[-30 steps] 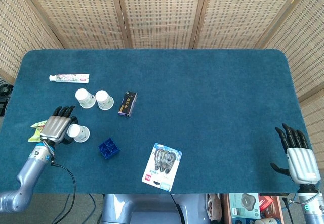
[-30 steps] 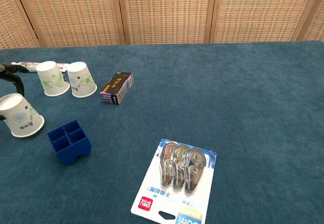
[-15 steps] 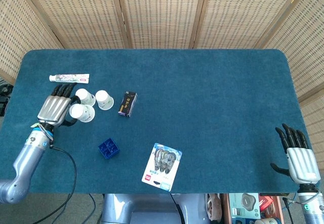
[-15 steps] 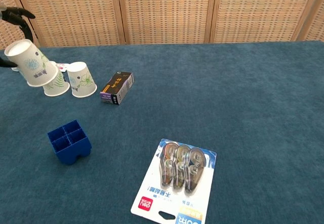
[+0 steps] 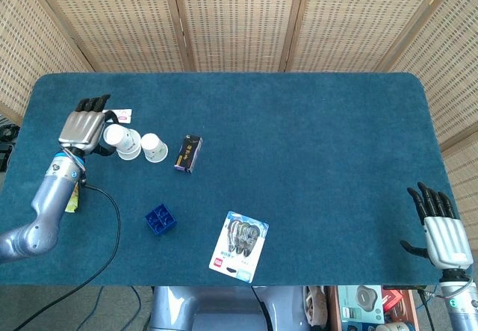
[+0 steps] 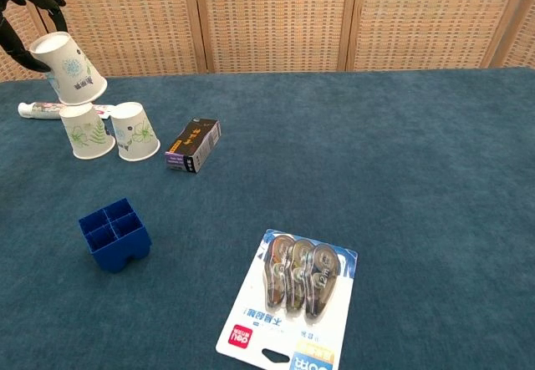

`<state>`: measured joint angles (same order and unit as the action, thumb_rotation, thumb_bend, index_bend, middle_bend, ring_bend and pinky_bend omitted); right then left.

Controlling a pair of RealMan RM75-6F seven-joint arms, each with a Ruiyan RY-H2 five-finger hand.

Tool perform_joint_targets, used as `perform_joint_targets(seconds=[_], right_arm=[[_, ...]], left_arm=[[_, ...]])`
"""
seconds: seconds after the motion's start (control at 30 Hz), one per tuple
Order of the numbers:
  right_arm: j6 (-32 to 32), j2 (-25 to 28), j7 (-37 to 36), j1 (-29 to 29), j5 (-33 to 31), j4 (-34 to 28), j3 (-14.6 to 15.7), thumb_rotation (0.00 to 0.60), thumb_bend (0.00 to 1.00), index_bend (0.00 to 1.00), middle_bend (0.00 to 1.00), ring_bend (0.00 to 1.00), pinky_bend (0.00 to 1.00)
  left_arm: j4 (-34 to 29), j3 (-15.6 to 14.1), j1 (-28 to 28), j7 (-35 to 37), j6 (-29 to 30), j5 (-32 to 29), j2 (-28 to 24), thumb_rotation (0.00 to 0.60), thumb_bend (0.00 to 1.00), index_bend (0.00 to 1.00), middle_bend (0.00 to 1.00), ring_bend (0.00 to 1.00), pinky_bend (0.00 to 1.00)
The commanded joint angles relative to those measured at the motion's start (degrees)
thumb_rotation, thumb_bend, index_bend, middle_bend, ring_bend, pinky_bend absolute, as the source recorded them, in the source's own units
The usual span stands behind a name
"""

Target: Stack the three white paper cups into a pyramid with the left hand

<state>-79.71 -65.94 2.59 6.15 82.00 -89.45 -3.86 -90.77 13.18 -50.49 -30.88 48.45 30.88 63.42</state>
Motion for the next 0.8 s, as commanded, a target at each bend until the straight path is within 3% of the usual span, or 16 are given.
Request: perform_joint_targets(seconds=[0.03,0.37,0.8], right_arm=[[0.42,-0.17,-0.04,0.18,-0.31,0.25,-0.07,0.600,0.09,0.00,0.00,0.00,0.00],[0.84,-0.46,0.07,0.40,-0.68,0.67,-0.17,0.600,0.09,0.00,0.00,0.00,0.00],[0.70,-0.44,-0.46,0.33,-0.83,0.95,-0.27,0.600,0.09,0.00,0.00,0.00,0.00]], left_arm=[[3.96,0.01,-2.82,-1.58,-2.24,-4.54,1.76,0.600,0.26,0.38,0.00,0.00,0.00],[11.61,-2.32,-7.42,-4.34,-5.67,-12.63,6.54,0.600,0.26,0.38,0.00,0.00,0.00],[12.93,-3.73,-9.96,-5.93,-4.67,-16.38,8.41,0.600,0.26,0.37,0.00,0.00,0.00]])
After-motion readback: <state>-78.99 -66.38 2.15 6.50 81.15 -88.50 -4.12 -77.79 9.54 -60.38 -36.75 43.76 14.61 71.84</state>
